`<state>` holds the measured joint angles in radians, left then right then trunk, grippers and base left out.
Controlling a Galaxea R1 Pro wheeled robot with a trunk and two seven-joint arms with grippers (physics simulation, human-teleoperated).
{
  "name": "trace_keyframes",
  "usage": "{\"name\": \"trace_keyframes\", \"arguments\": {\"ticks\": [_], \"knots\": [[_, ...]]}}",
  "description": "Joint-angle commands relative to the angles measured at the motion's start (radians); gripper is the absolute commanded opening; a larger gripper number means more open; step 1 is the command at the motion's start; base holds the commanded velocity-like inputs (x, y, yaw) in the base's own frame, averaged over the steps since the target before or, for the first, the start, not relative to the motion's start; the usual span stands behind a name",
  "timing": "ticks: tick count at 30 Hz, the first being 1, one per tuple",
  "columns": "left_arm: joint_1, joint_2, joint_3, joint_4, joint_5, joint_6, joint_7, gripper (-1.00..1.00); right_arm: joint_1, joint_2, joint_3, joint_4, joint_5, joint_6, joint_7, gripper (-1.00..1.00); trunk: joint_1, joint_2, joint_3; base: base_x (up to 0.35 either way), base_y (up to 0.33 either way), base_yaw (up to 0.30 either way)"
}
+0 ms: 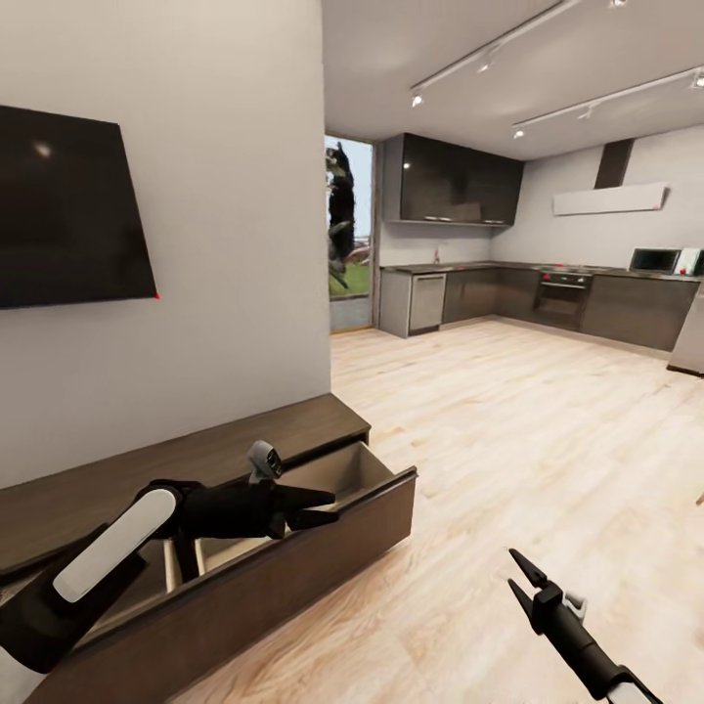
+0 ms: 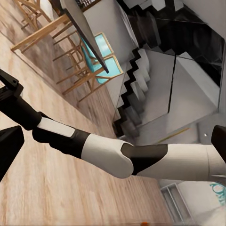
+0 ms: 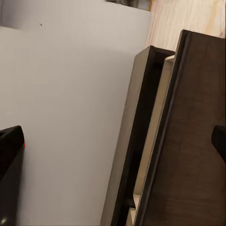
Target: Place each of the two pumpkins and all three candles from the living room inside a cabinet in the living room (use any cabinet), then make sure every cabinet is closed, and position the cauldron so it is next to a table in the living room.
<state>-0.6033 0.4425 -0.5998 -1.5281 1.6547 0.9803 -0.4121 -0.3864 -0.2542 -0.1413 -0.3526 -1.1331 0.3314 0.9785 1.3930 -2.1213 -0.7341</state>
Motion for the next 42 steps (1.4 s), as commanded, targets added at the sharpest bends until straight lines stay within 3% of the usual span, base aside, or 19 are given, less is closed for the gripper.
{"name": "trace_keyframes", "arguments": {"ticks": [1,12,16,19,23,42], "knots": [[-0.001,0.001,-0.002,0.000,-0.004,0.000,-0.007,1.00,-0.001,0.000,-0.001,0.002,-0.007,0.009,0.002,1.00,0.000,0.000,0.000,0.000,0.000,-0.235],[-0.001,-0.002,-0.004,0.001,-0.007,-0.006,0.005,1.00,-0.001,-0.004,-0.004,0.010,-0.009,0.009,0.002,1.00,0.000,0.000,0.012,-0.070,-0.022,-0.235],[-0.001,-0.006,-0.007,0.002,-0.008,-0.008,0.040,1.00,0.000,-0.015,-0.032,0.011,-0.009,0.010,0.004,1.00,0.000,0.000,0.017,-0.143,-0.109,-0.236],[-0.001,-0.024,-0.007,0.002,-0.009,-0.009,0.069,1.00,0.004,-0.020,-0.059,0.012,-0.008,0.011,0.005,1.00,0.000,0.000,0.020,-0.152,-0.149,-0.236],[-0.001,-0.036,-0.007,0.002,-0.009,-0.009,0.087,1.00,0.008,-0.022,-0.068,0.012,-0.008,0.011,0.004,1.00,0.000,0.000,0.024,-0.089,-0.104,-0.235],[-0.001,-0.040,-0.003,0.003,-0.006,-0.011,0.093,1.00,0.009,-0.028,-0.073,0.012,-0.007,0.018,-0.004,1.00,0.000,0.000,0.045,-0.005,-0.006,-0.237]]}}
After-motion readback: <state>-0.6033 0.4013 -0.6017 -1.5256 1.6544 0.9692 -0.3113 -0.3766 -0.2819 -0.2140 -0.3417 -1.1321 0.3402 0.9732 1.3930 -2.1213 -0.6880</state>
